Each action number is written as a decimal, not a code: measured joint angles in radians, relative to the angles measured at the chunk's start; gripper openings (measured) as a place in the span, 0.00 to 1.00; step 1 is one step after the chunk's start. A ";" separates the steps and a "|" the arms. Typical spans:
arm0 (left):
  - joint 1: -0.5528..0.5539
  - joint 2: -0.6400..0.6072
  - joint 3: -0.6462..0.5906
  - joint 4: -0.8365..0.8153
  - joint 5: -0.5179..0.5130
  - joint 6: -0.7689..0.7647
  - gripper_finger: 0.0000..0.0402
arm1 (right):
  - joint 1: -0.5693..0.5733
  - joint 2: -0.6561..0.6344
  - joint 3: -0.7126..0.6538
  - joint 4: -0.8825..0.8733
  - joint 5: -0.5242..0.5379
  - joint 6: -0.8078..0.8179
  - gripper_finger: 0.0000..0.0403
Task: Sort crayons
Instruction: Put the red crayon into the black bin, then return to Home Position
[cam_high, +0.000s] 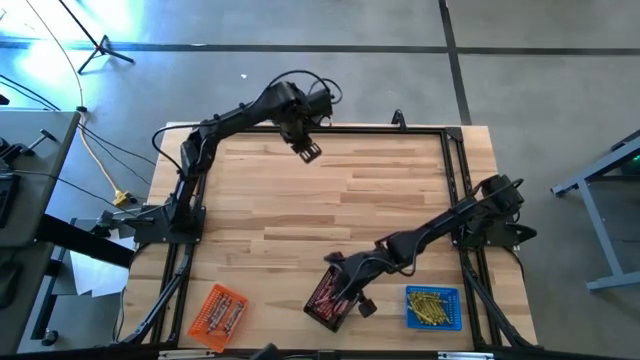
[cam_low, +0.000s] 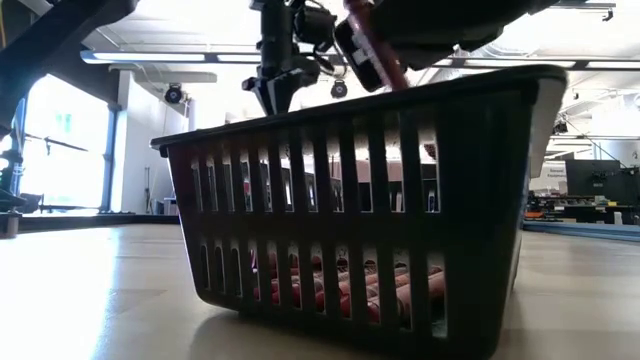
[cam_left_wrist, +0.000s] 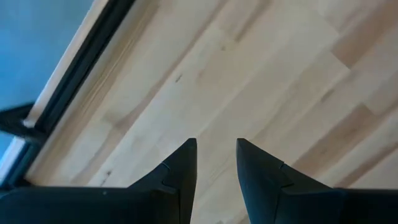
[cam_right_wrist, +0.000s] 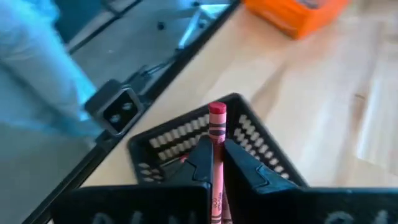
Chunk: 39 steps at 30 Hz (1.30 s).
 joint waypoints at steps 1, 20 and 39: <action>-0.010 -0.002 0.000 0.000 0.000 0.022 0.25 | 0.000 0.000 0.000 0.000 0.029 0.014 0.02; -0.019 -0.002 0.000 0.000 -0.041 0.174 0.25 | -0.003 -0.046 0.000 -0.024 0.204 0.360 0.23; 0.193 -0.002 0.000 0.031 -0.046 0.362 0.25 | -0.294 -0.196 -0.285 0.113 -0.026 0.496 0.19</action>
